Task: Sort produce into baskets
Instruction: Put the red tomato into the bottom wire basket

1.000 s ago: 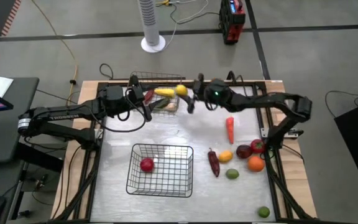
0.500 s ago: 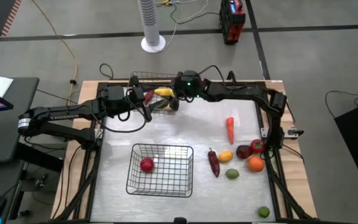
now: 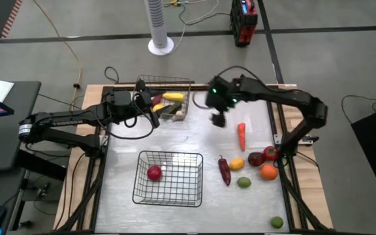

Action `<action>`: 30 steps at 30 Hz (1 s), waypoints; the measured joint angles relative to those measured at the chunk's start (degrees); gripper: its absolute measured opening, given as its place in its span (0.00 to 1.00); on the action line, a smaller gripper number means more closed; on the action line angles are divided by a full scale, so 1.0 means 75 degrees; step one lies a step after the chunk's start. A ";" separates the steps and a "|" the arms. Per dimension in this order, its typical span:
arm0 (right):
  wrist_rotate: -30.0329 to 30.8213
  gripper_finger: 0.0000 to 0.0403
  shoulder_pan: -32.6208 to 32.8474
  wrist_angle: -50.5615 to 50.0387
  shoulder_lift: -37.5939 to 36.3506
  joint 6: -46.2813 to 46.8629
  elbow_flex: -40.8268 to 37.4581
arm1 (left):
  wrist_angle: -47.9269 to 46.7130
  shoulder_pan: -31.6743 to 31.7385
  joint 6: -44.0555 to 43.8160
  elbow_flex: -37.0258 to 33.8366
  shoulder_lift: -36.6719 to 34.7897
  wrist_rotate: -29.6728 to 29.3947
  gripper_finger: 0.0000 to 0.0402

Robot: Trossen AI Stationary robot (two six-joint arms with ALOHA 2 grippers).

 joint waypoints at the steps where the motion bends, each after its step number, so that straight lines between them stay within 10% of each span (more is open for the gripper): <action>1: 0.0003 0.79 0.0120 -0.0474 -0.0156 0.0269 -0.0121 | -0.0007 0.0000 -0.0002 0.0000 0.0000 -0.0059 0.65; 12: 0.0637 0.80 0.1986 -0.3888 -0.1747 0.3571 -0.2616 | -0.0080 0.0000 -0.0181 0.0003 0.0000 -0.0151 0.65; 30: 0.0277 0.98 0.3261 -0.3473 -0.1056 0.4486 -0.4811 | -0.0257 0.0000 -0.0259 0.0003 0.0000 -0.0151 0.65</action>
